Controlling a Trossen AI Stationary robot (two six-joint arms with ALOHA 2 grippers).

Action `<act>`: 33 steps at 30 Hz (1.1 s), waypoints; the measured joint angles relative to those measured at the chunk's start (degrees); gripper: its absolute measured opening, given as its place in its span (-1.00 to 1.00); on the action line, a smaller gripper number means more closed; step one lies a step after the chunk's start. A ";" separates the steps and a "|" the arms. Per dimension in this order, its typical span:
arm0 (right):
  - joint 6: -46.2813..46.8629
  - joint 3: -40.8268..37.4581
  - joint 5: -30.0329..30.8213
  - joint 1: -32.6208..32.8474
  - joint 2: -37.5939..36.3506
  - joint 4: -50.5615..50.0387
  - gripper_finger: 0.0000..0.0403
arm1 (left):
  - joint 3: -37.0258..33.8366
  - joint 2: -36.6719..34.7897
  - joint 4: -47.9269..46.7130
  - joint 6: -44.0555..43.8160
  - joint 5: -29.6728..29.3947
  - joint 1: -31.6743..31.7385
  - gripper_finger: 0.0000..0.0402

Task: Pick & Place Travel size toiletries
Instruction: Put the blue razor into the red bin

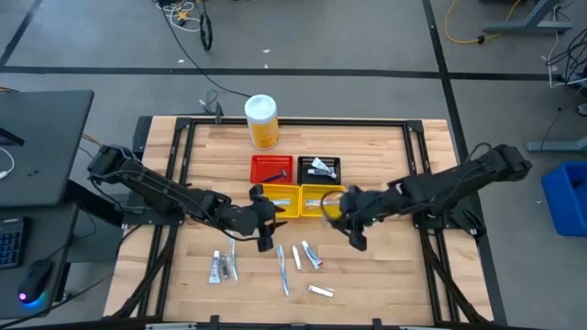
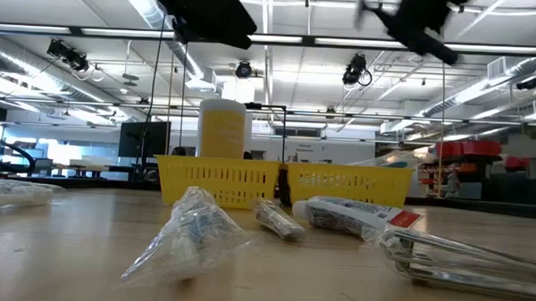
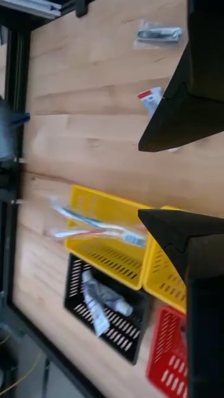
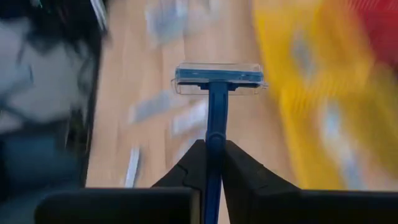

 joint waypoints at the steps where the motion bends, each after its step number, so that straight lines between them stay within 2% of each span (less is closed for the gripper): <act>1: -2.94 0.01 2.23 -0.24 -0.57 2.96 -0.81 | 0.00 0.00 0.46 0.29 -0.51 0.00 -0.15; 5: -12.84 0.01 10.07 -1.55 -2.15 11.41 -0.80 | 0.00 0.00 2.26 -1.49 -5.41 -0.02 -0.15; 8: -17.12 0.01 10.35 -2.74 -2.44 17.48 -0.80 | 0.00 0.00 5.34 -0.30 -10.41 0.13 -0.15; 10: -18.41 0.01 10.15 -3.11 -2.44 21.30 -0.79 | 0.00 0.00 9.49 2.16 -11.61 0.51 -0.15; 18: -19.52 0.01 9.99 -4.08 -2.16 31.09 -0.79 | 0.00 0.00 27.22 12.81 -4.12 3.81 -0.15; 21: -20.99 -0.01 9.97 -4.10 -1.76 33.61 -0.79 | 0.00 0.00 31.60 15.22 0.72 5.59 -0.15; 26: -22.55 -0.01 9.99 -4.36 -0.16 38.89 -0.78 | 0.00 0.00 34.89 16.81 7.55 8.26 -0.15; 33: -24.77 -0.01 9.95 -6.41 1.92 42.20 -0.78 | 0.00 0.00 35.34 16.82 11.47 9.80 -0.15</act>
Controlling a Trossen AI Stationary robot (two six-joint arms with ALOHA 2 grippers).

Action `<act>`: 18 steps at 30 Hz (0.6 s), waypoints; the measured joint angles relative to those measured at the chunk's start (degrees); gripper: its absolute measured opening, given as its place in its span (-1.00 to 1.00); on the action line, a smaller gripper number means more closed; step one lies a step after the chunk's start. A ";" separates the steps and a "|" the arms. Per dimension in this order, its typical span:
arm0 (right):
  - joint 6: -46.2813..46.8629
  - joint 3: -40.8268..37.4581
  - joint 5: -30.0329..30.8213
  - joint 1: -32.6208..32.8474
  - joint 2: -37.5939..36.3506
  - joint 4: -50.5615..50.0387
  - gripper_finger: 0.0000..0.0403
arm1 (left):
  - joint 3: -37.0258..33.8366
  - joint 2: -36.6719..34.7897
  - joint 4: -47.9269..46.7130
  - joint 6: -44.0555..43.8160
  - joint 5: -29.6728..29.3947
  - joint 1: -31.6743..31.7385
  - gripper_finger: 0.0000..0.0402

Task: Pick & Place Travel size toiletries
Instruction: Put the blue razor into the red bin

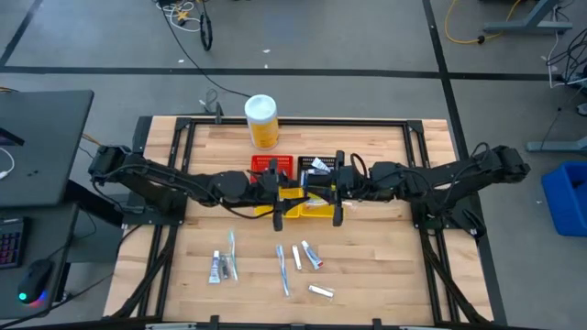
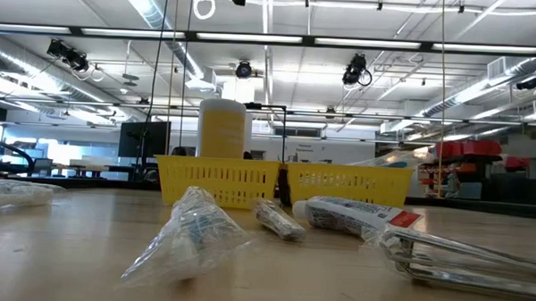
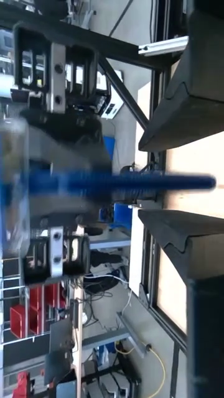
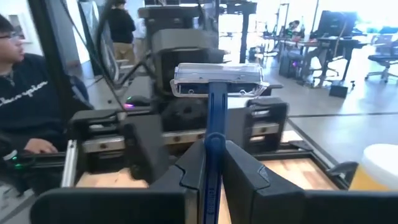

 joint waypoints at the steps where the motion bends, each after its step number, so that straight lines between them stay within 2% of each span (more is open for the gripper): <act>1: -0.02 0.00 -0.02 -0.32 0.22 0.44 -0.78 | 0.00 0.00 -0.02 0.00 -0.34 -0.03 -0.15; 5: -0.05 0.00 -2.84 -1.53 1.36 2.18 -0.78 | 0.00 0.00 0.02 1.82 -1.77 -0.03 -0.18; 9: -0.04 0.00 -7.26 -2.54 2.37 5.57 -0.78 | 0.00 0.00 0.03 3.26 -1.70 -0.03 -0.35; 18: -0.33 0.00 -7.23 -3.35 2.37 4.65 -0.78 | 0.00 0.00 -1.50 2.76 -2.57 -0.03 -0.77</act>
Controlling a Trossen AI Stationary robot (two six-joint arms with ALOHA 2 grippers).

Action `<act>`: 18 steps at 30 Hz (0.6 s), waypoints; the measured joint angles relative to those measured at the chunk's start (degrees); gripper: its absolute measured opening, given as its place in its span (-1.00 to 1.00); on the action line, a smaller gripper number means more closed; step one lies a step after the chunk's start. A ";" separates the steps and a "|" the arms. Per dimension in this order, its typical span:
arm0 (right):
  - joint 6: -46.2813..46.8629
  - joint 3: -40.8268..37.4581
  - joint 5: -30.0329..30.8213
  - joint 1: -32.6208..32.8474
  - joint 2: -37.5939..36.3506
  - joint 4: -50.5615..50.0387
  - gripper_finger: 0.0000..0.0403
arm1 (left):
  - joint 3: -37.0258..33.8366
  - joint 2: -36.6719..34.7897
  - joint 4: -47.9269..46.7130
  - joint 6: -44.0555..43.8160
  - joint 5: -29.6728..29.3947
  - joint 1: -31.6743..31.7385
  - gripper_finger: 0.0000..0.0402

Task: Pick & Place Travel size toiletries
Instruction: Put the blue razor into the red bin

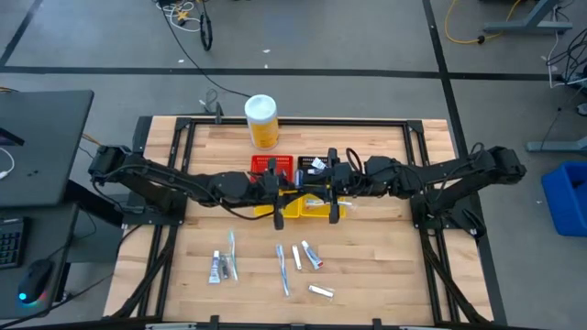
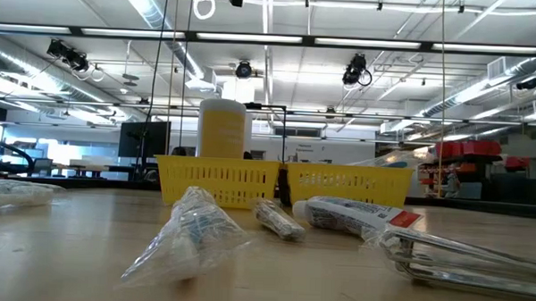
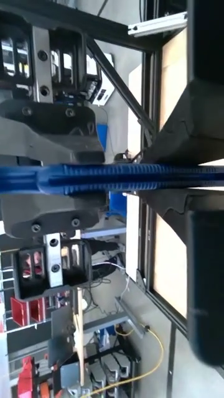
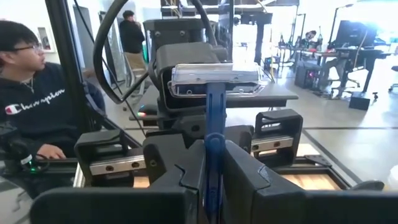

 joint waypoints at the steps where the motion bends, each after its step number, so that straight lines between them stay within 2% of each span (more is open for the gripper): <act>1: -0.14 0.00 0.04 0.00 -0.04 -0.69 -0.78 | 0.00 0.00 -0.27 -0.02 -0.35 -0.01 -0.79; 6: 0.23 0.07 0.22 0.00 -0.09 -3.37 -0.71 | -0.02 0.04 -1.86 -1.54 -1.29 0.00 -0.79; 12: 0.87 -0.02 0.55 -0.02 -0.05 -9.90 -0.52 | 0.04 -0.06 -6.66 -4.98 -4.49 -0.04 -0.80; 15: 5.46 0.07 4.16 0.02 -0.07 -17.50 -0.43 | 0.01 -0.03 -10.34 -6.62 -6.69 -0.02 -0.82; 18: 12.67 -0.02 7.94 0.00 -0.01 -27.98 -0.36 | 0.04 -0.01 -15.08 -7.46 -11.70 0.09 -0.80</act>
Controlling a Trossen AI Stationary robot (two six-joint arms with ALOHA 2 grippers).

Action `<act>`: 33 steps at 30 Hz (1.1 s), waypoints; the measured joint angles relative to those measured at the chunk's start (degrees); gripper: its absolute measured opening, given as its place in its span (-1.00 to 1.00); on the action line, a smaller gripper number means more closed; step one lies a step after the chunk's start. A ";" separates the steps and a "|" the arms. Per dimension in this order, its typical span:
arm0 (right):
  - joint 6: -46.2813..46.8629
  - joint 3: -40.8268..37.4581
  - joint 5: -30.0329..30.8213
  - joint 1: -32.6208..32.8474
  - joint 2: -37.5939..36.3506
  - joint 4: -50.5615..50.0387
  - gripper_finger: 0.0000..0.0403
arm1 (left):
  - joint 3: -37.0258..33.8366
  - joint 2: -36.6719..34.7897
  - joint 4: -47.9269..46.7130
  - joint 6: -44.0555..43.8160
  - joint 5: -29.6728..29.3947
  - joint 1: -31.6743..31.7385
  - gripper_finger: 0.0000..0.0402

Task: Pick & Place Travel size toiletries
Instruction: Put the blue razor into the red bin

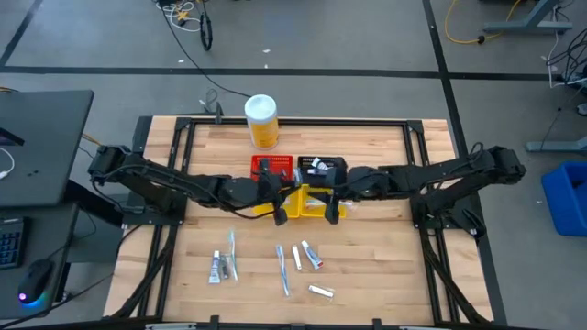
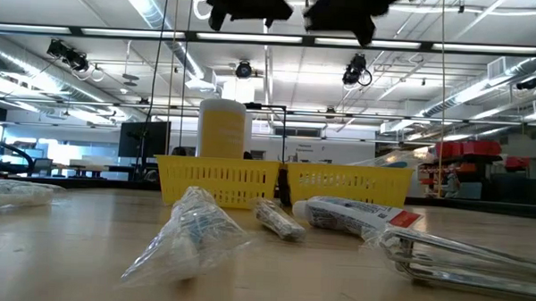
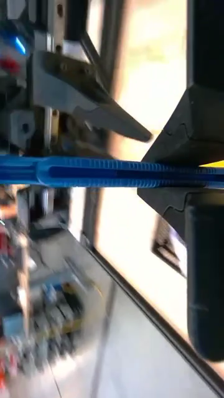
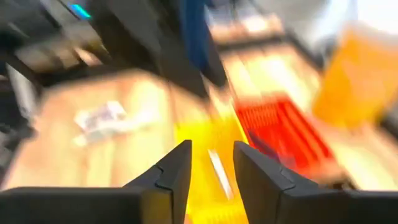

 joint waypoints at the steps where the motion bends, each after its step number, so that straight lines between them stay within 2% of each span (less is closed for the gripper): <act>1: 2.04 0.00 0.39 -0.05 0.01 -3.25 -0.34 | 0.00 -0.01 -2.33 -0.26 -1.80 0.24 -0.79; 4: 7.68 0.00 0.44 0.02 -0.03 -11.31 -0.30 | 0.00 -0.01 -10.79 -1.87 -4.75 2.21 -0.76; 8: 13.33 0.00 0.36 0.55 -0.04 -17.80 -0.30 | -0.02 -0.01 -21.42 -3.79 -3.26 7.55 -0.81; 12: 14.67 -0.73 -0.15 1.38 -0.04 -18.46 -0.32 | -0.02 -0.01 -28.62 -2.57 2.23 14.40 -0.81; 15: 14.65 -1.79 -0.27 1.74 -0.04 -18.48 -0.32 | -0.15 -0.01 -31.87 3.33 8.73 19.44 -0.77; 18: 14.64 -3.13 -0.25 1.66 -0.04 -18.50 -0.33 | -1.46 0.02 -31.90 8.68 15.00 23.34 -0.78; 21: 14.63 -4.21 -0.21 1.64 -0.04 -18.02 -0.34 | -2.81 0.03 -30.89 10.56 18.47 26.25 -0.82; 29: 12.02 -7.66 -0.21 1.61 -0.04 -16.40 -0.34 | -11.85 0.05 -22.39 11.49 22.01 29.26 -0.75; 33: 11.59 -8.39 -0.21 1.61 -0.04 -15.01 -0.34 | -15.78 0.05 -17.65 11.43 22.69 29.26 -0.80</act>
